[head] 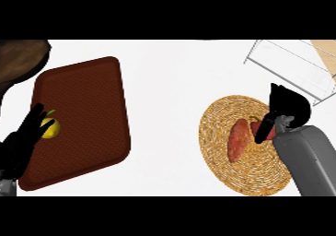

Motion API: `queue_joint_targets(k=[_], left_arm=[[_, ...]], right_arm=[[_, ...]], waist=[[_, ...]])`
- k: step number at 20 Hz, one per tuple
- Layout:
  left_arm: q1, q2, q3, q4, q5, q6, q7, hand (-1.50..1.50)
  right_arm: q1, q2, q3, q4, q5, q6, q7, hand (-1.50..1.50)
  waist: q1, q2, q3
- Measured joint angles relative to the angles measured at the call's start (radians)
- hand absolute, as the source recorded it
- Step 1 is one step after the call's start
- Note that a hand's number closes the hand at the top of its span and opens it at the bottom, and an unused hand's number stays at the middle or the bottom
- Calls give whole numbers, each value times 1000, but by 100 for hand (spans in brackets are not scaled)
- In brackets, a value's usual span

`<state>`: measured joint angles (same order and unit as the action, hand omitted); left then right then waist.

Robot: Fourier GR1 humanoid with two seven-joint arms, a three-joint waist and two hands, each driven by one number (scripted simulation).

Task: Pick the bell pepper from the placemat and place it in the tiered shelf

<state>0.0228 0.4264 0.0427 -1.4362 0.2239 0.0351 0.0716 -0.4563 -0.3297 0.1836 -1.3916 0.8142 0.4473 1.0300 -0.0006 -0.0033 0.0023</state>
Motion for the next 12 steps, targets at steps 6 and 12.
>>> queue_joint_targets(k=[6,12], left_arm=[[-20,-20,9,8,-22,-10,14,0],[-5,-32,39,-10,-38,-37,22,0]], right_arm=[[46,-1,-27,17,55,-1,-49,-150],[32,25,-59,102,113,-22,-89,-150]], waist=[[1,1,0],[4,1,0]])
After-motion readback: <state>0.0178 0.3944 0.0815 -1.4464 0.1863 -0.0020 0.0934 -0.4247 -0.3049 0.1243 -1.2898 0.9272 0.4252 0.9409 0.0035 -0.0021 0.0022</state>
